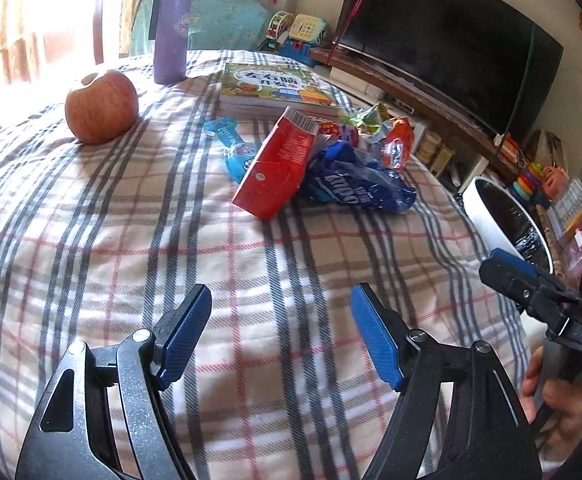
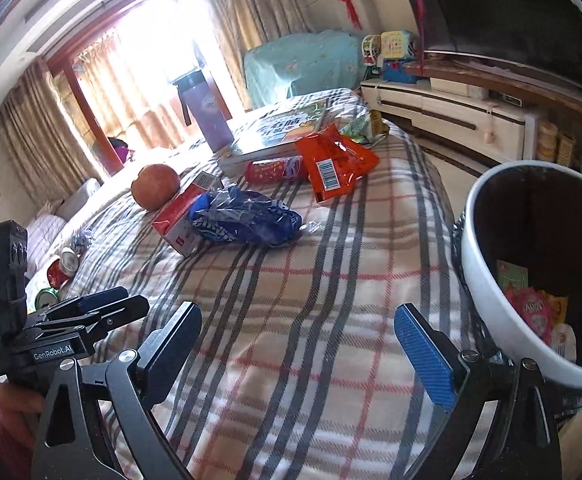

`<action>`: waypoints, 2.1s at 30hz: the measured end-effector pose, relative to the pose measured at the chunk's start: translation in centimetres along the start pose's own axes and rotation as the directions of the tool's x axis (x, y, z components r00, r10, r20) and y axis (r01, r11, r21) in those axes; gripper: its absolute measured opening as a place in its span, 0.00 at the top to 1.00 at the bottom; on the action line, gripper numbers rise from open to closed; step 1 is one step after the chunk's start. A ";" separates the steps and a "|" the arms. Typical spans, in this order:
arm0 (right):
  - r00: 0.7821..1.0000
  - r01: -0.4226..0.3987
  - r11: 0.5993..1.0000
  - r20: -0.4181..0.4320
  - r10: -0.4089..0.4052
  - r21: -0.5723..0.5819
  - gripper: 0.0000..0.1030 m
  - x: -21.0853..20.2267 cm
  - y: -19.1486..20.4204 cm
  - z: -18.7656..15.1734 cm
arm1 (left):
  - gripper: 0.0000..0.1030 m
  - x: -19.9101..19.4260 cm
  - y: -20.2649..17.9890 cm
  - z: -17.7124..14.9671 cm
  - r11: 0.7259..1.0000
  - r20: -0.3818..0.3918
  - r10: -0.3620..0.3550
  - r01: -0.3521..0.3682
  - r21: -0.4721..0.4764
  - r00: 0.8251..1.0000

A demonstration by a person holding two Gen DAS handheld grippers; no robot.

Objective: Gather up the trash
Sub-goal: 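Move both open grippers back to the red carton and blue bag, then grasp the red juice carton with left while right grasps the blue wrapper bag, then carry the red juice carton and blue wrapper bag over the bin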

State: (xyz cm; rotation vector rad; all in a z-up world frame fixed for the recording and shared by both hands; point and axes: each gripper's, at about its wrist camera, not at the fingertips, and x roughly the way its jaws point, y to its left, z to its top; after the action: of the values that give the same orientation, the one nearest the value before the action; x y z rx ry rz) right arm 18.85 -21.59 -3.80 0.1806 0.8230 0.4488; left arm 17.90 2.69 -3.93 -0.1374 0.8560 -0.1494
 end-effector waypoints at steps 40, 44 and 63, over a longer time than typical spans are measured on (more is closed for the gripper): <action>0.993 -0.060 0.979 -0.107 0.040 -0.196 0.57 7.4 2.4 4.4 | 0.71 4.6 0.6 5.2 0.992 0.008 -0.016 0.015 0.122 1.000; 0.996 -0.044 0.994 -0.078 0.036 -0.102 0.59 5.3 1.5 3.4 | 0.71 3.1 0.4 4.1 0.996 0.011 -0.041 0.040 0.079 0.999; 0.998 0.036 0.988 0.052 -0.044 0.148 0.60 -3.2 -1.9 0.0 | 0.71 -0.3 -5.6 0.6 0.986 0.013 -0.134 0.132 0.106 0.991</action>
State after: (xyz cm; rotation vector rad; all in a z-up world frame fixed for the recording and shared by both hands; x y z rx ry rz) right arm 17.51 -24.72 -2.28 0.3111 0.8039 0.3441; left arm 17.74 -2.73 -2.30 -0.0972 0.8172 -0.3172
